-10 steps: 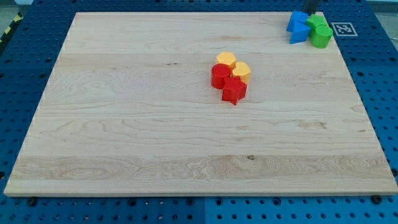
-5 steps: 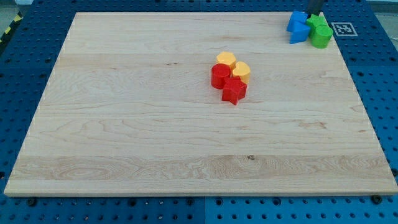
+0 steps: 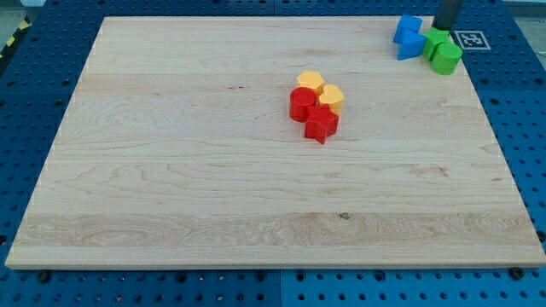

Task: Separate the green star and green circle

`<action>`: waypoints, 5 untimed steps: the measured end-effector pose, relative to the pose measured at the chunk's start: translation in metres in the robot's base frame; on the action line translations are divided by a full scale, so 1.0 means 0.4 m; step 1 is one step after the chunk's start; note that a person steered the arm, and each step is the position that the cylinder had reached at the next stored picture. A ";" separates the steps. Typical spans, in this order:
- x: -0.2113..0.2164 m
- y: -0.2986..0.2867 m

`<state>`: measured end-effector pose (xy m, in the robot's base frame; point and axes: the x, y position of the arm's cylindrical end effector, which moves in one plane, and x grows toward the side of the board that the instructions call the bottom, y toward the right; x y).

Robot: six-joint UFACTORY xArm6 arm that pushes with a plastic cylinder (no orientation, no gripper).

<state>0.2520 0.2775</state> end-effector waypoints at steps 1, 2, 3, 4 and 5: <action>0.099 0.036; 0.195 0.063; 0.273 0.070; 0.166 0.089; 0.060 0.057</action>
